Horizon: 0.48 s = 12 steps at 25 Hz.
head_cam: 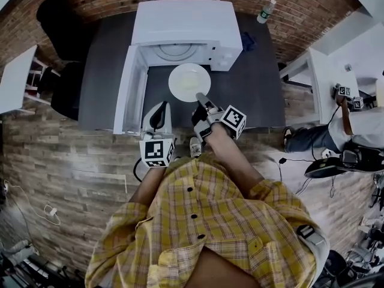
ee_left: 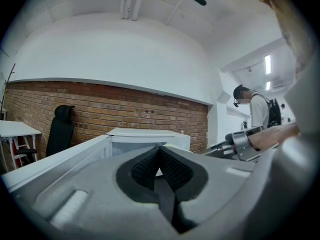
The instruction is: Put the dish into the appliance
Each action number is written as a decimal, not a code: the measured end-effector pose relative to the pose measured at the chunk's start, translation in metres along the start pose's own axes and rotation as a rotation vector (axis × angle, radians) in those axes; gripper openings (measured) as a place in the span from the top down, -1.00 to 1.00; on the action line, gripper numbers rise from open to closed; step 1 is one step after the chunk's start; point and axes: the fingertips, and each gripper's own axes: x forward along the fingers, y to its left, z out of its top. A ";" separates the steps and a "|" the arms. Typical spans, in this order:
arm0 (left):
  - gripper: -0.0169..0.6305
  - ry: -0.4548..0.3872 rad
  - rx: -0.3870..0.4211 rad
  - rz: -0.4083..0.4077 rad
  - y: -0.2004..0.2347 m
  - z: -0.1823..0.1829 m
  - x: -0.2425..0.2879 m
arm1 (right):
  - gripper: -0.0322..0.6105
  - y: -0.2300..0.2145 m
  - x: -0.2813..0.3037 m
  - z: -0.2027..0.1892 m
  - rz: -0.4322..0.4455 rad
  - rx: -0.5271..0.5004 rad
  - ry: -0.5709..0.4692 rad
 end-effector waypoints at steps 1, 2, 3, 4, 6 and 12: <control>0.95 0.002 0.001 0.003 0.000 -0.001 0.002 | 0.83 -0.004 0.002 0.002 -0.005 0.006 0.004; 0.94 0.004 0.002 0.006 0.000 -0.001 0.004 | 0.83 -0.005 0.004 0.004 -0.005 0.005 0.008; 0.95 0.006 0.004 0.009 0.001 -0.001 0.006 | 0.83 -0.006 0.006 0.005 -0.003 0.002 0.013; 0.94 0.007 0.007 0.011 0.001 -0.001 0.008 | 0.83 -0.006 0.009 0.007 -0.004 0.000 0.019; 0.95 0.009 0.014 0.016 0.000 -0.002 0.012 | 0.83 -0.010 0.015 0.011 -0.015 0.004 0.028; 0.94 0.018 0.020 0.039 0.009 -0.002 0.023 | 0.83 -0.021 0.038 0.023 -0.025 -0.008 0.053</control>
